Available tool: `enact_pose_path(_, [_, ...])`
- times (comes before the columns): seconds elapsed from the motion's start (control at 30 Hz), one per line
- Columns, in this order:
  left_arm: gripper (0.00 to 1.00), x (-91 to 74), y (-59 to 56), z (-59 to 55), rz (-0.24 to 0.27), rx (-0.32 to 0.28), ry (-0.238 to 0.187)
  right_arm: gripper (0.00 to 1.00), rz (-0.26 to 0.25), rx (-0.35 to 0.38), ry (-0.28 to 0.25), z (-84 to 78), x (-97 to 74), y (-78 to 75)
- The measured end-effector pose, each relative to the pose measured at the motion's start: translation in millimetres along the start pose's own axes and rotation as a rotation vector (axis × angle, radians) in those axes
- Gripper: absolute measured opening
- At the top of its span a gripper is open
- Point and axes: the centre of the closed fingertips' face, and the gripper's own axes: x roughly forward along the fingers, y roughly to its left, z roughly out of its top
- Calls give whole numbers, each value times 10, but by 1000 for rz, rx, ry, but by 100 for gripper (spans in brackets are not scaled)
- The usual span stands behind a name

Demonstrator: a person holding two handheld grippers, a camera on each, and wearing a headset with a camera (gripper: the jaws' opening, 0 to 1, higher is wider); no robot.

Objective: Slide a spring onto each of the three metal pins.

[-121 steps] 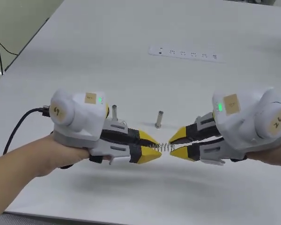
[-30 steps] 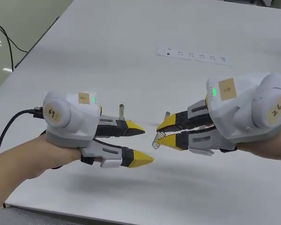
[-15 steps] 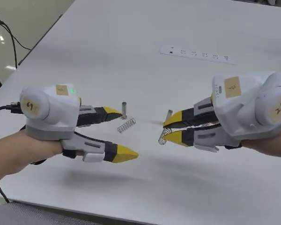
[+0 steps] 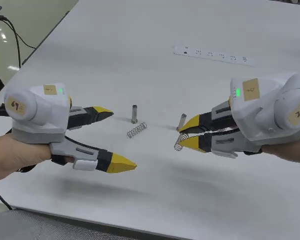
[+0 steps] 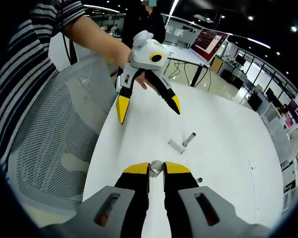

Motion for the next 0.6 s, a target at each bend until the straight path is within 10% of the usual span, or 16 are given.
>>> enact_pose_path(0.6, [98,-236,190,-73,73,-37,-7,7,55,128,96,-266,41,-66])
